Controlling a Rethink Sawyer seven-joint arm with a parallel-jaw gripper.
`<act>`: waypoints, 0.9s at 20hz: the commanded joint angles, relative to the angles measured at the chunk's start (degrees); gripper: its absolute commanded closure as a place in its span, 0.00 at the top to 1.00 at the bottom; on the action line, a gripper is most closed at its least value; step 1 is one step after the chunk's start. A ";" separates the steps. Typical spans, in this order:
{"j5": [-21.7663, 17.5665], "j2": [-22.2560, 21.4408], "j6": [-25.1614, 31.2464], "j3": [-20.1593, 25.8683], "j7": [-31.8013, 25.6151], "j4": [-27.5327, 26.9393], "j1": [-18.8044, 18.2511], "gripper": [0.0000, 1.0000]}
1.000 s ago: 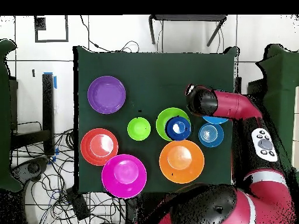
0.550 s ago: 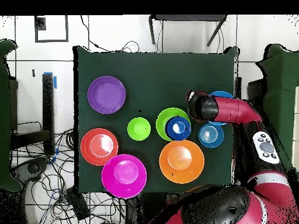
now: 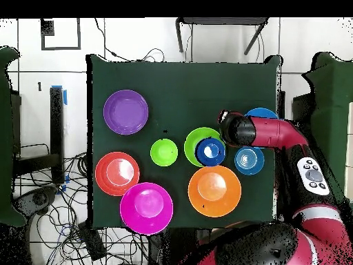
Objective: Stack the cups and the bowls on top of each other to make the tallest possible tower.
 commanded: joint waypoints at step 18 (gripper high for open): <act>-4.28 -5.62 1.57 5.04 -10.39 6.30 -0.59 1.00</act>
